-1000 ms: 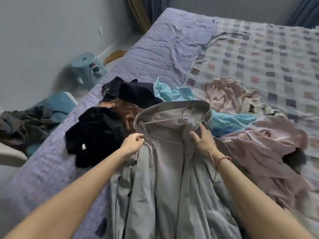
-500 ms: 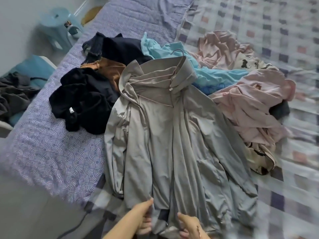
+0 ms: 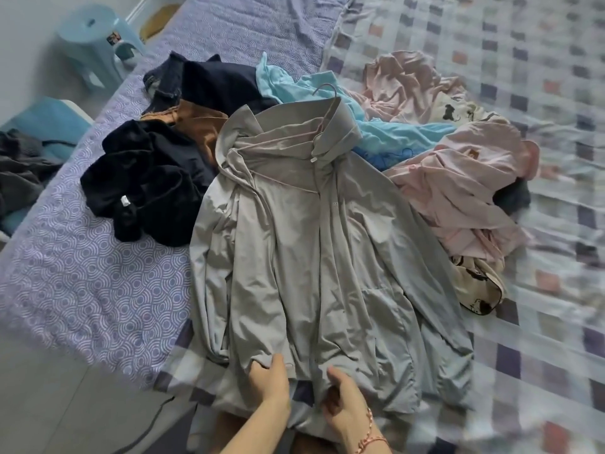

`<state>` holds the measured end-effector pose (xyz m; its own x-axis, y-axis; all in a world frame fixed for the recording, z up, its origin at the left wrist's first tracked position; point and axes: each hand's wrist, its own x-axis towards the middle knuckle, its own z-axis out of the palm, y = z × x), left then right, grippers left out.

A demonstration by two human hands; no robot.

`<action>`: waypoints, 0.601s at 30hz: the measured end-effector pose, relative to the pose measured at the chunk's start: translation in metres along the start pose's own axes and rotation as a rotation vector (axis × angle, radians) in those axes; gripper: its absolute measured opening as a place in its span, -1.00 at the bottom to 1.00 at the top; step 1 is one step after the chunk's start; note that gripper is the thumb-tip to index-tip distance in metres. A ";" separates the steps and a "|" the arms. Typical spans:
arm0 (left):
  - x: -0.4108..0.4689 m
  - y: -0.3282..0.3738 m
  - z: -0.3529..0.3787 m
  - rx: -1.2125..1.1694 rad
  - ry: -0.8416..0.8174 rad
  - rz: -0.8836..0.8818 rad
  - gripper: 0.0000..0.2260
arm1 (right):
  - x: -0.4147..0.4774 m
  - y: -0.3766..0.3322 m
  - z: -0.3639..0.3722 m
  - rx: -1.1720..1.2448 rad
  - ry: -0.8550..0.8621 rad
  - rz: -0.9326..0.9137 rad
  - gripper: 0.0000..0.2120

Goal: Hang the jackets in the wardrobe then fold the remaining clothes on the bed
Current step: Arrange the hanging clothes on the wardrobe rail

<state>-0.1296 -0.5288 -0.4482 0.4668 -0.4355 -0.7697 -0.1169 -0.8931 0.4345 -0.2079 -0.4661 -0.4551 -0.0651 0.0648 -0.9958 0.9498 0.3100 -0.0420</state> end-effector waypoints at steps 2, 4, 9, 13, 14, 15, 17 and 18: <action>0.000 0.003 0.004 -0.026 -0.014 -0.002 -0.92 | -0.004 -0.006 0.008 0.051 -0.078 -0.034 -0.90; 0.005 0.007 0.010 -0.192 -0.048 -0.095 -0.91 | -0.011 -0.014 0.013 0.155 -0.179 -0.085 -0.85; 0.006 0.019 0.023 -0.309 -0.210 -0.249 -0.81 | -0.021 -0.033 0.033 -0.060 -0.225 -0.043 -0.84; 0.013 0.017 0.034 -0.186 -0.255 -0.185 -0.84 | -0.022 -0.048 0.047 -0.181 -0.150 0.079 -0.46; 0.013 0.018 0.035 -0.172 -0.258 -0.169 -0.82 | -0.022 -0.051 0.049 -0.179 -0.122 0.101 -0.36; 0.014 0.020 0.039 -0.152 -0.269 -0.165 -0.85 | -0.023 -0.056 0.053 -0.167 -0.099 0.109 -0.32; 0.014 0.022 0.044 -0.130 -0.281 -0.182 -0.89 | -0.022 -0.060 0.058 -0.150 -0.080 0.118 -0.41; 0.016 0.022 0.047 -0.113 -0.284 -0.191 -0.88 | -0.021 -0.062 0.060 -0.133 -0.101 0.129 -0.52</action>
<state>-0.1665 -0.5607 -0.4728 0.2067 -0.2904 -0.9343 0.0538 -0.9501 0.3072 -0.2468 -0.5436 -0.4366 0.0915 0.0187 -0.9956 0.8992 0.4281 0.0907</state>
